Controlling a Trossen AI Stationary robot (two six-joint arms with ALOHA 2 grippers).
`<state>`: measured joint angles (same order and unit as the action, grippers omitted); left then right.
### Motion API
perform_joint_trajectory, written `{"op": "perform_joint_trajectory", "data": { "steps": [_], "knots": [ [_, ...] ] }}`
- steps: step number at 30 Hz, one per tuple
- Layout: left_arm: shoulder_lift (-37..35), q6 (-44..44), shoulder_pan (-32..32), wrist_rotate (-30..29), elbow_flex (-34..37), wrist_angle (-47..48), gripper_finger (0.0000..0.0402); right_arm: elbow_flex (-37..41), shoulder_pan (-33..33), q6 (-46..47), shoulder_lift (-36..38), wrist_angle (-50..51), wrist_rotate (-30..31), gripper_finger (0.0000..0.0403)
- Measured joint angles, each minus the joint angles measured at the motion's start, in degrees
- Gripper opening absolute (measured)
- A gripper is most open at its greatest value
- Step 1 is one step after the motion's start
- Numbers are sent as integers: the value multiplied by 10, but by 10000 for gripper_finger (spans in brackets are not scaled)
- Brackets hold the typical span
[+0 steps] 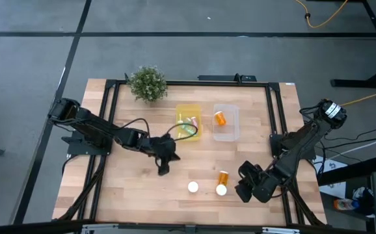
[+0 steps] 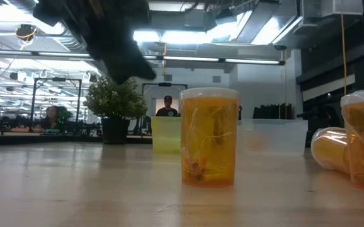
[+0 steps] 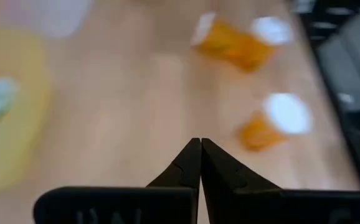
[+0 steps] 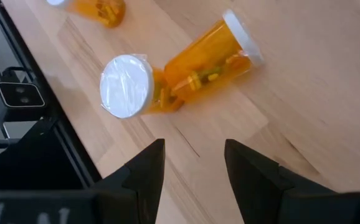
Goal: Pick and place medicine bottles into bin by pill shape (circle, oval)
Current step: Move the large orange pill bottles to the center of the table
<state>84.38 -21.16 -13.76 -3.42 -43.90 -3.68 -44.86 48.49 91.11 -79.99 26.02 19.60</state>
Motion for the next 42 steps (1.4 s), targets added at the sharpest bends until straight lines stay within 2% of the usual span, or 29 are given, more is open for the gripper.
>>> {"op": "perform_joint_trajectory", "data": {
  "steps": [3,10,19,29,42],
  "knots": [
    [0,19,-21,29,0,-40,4,0,1,0,0,0,3,169],
    [29,18,-73,10,0,-62,4,0,1,-2,0,0,3,169],
    [139,6,-128,10,0,-259,4,1,1,-3,0,20,-12,169],
    [207,-57,-165,14,-2,-302,4,2,1,-16,0,26,-12,169],
    [289,-22,-170,-20,-86,-312,4,2,1,-16,0,26,3,169]
  ]
}}
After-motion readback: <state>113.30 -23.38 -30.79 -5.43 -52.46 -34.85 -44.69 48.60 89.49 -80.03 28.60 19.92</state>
